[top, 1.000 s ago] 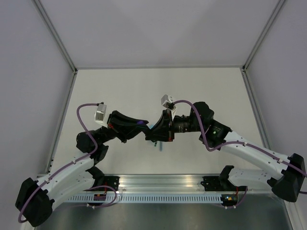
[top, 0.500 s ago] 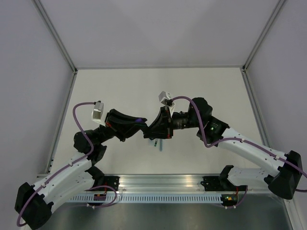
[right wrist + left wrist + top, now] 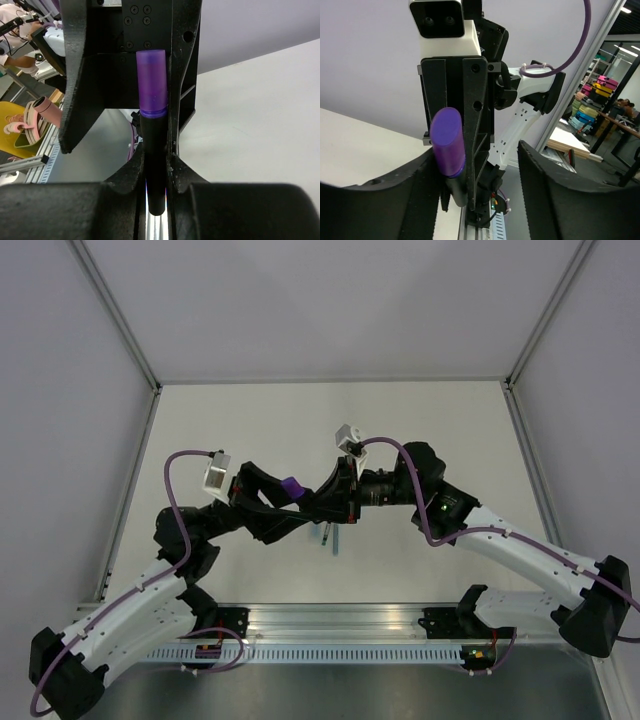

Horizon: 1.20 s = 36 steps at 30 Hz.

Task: Insert the pens into the pen caps

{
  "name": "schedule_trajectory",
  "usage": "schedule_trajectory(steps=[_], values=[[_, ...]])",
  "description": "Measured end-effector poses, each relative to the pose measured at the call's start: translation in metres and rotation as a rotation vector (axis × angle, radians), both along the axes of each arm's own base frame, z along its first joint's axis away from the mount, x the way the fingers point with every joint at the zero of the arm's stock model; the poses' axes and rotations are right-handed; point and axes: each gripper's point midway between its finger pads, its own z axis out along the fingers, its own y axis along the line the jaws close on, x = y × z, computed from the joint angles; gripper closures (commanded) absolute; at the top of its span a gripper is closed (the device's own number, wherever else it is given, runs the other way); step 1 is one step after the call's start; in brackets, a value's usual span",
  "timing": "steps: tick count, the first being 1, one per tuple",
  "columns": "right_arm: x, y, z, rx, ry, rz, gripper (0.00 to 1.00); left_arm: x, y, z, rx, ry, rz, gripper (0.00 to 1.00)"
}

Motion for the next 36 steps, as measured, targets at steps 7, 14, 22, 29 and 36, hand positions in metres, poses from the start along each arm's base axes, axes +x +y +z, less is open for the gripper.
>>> schedule_trajectory(steps=[7,14,22,29,36], values=[[-0.001,-0.009,-0.009,0.027,-0.003,-0.04,1.0,-0.01,-0.001,-0.009,0.07,0.04,-0.028,0.18],[0.003,-0.023,0.0,0.077,-0.032,-0.108,1.0,-0.015,0.0,-0.007,0.122,0.073,-0.03,0.08],[0.0,-0.03,-0.003,0.108,-0.033,-0.122,1.0,-0.003,0.002,-0.001,0.172,0.094,0.05,0.07],[-0.006,-0.03,-0.014,0.104,0.004,-0.097,1.0,0.016,0.011,0.022,0.185,0.061,0.19,0.09],[-0.011,-0.03,-0.012,0.121,0.01,-0.07,1.0,0.019,0.009,0.035,0.179,0.017,0.2,0.25]])
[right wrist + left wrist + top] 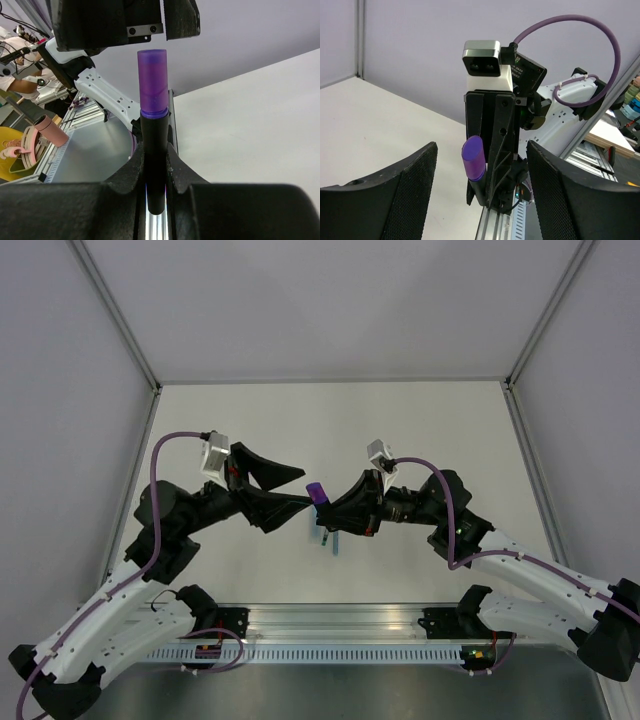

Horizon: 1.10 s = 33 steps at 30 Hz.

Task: Insert the pens into the pen caps

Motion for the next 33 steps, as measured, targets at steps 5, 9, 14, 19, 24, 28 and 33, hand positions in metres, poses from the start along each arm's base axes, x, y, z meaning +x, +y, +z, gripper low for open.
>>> schedule_trajectory(steps=[5,9,14,19,24,28,33], values=[[-0.001,0.0,-0.001,0.005,0.005,0.003,1.0,0.004,-0.012,-0.011,0.033,0.018,-0.044,0.35],[-0.002,0.0,-0.001,0.007,0.007,0.007,1.0,0.006,-0.016,-0.014,0.042,0.023,-0.059,0.36],[-0.003,0.001,0.0,0.012,0.004,0.011,1.0,0.001,-0.016,-0.004,0.013,-0.015,-0.079,0.41],[-0.004,0.001,0.0,0.011,0.006,0.016,1.0,-0.003,-0.016,0.001,-0.004,-0.032,-0.097,0.43],[-0.007,0.001,0.0,0.012,0.005,0.024,1.0,-0.002,-0.018,-0.001,-0.005,-0.031,-0.106,0.45],[-0.008,0.002,0.001,0.015,0.002,0.033,1.0,0.0,-0.022,-0.01,0.0,-0.013,-0.119,0.56],[-0.008,0.003,-0.002,0.007,0.018,0.038,1.0,-0.001,-0.028,-0.023,0.004,0.01,-0.162,0.98]])
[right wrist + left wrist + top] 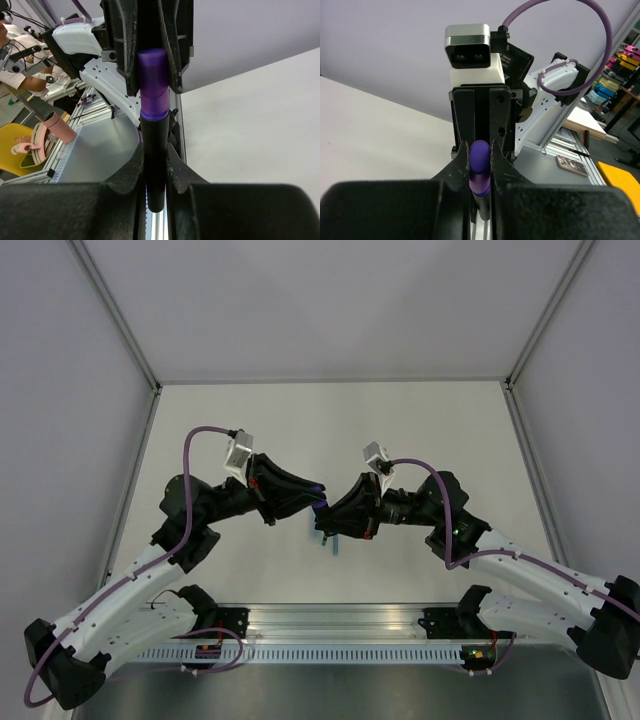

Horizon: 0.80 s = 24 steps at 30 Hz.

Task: Insert the pens into the pen caps

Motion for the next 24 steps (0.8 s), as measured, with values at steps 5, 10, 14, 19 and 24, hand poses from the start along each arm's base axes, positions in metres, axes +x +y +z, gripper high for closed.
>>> schedule_trajectory(steps=[5,10,14,19,24], values=[[-0.001,0.001,-0.005,-0.016,0.011,0.009,1.0,-0.005,-0.002,-0.007,-0.052,-0.005,-0.05,0.98],[-0.004,0.002,-0.013,-0.07,0.032,0.029,1.0,-0.009,0.001,-0.017,-0.11,-0.004,-0.073,0.98],[-0.002,0.005,-0.003,-0.095,0.017,0.039,1.0,-0.011,0.008,-0.009,-0.163,-0.034,-0.06,0.98],[0.0,0.009,0.013,-0.104,-0.017,0.047,1.0,-0.012,0.016,0.005,-0.224,-0.066,-0.028,0.98],[0.004,0.016,0.018,-0.125,-0.019,0.066,1.0,-0.01,0.025,0.008,-0.263,-0.077,0.018,0.98]])
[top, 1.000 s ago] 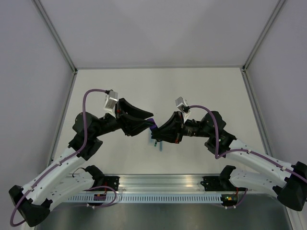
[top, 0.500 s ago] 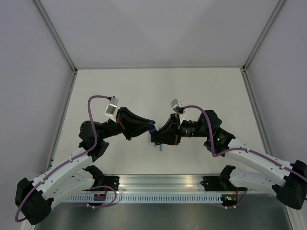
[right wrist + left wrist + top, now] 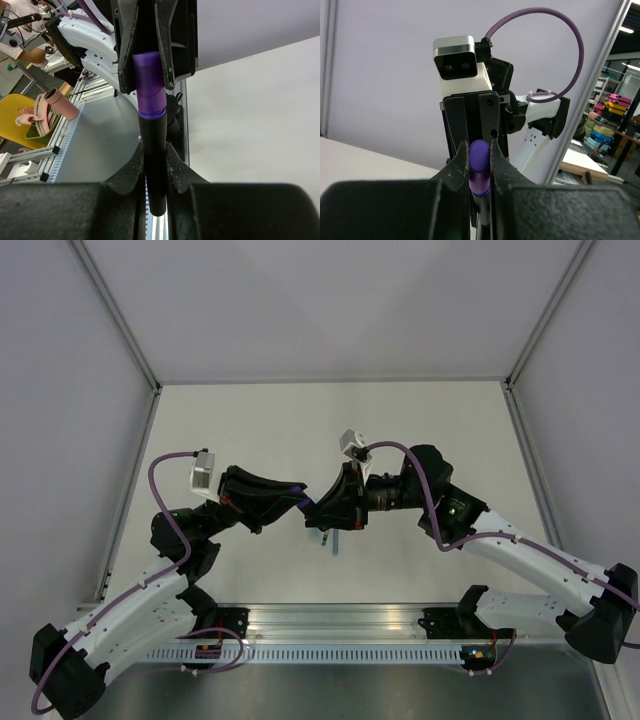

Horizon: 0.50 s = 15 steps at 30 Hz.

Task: Insert the pens into the pen caps

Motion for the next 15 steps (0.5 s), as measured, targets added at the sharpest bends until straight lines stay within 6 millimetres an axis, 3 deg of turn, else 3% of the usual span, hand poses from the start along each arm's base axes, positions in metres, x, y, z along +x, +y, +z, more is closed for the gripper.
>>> schedule_trajectory(steps=[15], values=[[0.012,0.017,0.01,-0.04,-0.012,0.072,1.0,0.009,0.019,0.009,-0.174,-0.011,0.072,0.98]])
